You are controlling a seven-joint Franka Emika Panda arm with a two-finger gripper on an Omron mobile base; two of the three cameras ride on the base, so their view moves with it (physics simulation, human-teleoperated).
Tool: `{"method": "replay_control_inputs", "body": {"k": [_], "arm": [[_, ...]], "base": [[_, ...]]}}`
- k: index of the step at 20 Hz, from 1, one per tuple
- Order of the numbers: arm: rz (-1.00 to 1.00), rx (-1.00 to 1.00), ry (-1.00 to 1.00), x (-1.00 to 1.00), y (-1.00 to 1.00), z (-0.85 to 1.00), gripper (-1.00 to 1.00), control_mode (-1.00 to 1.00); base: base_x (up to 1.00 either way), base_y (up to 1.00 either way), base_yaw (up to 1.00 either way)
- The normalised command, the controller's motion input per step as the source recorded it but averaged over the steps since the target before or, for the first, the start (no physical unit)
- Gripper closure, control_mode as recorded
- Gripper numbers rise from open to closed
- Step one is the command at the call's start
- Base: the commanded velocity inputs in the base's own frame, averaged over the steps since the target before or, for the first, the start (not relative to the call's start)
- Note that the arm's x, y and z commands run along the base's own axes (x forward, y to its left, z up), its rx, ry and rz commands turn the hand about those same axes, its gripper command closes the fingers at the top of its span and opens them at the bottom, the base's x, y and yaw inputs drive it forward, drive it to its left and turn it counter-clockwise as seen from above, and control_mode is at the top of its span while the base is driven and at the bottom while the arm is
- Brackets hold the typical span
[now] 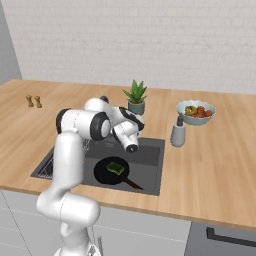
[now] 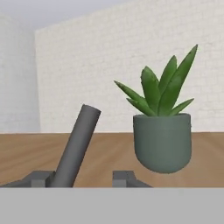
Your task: Pick the pan and sponge and place them into the sink. Then turn on the water.
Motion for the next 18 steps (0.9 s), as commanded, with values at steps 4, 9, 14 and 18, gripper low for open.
{"method": "replay_control_inputs", "body": {"k": [4,9,14,18], "arm": [[-0.02,0.1,0.05,0.0,-1.0,0.0,1.0,-1.0],[0.0,0.21,0.03,0.0,-1.0,0.15,1.0,-1.0],[0.03,0.32,-0.06,-0.38,-0.97,0.84,1.0,-1.0],[0.06,0.3,-0.21,-0.73,-0.82,1.0,1.0,-1.0]], "base": [[0.0,0.0,0.0],[0.0,0.0,0.0],[0.0,0.0,0.0],[0.0,0.0,0.0]]}}
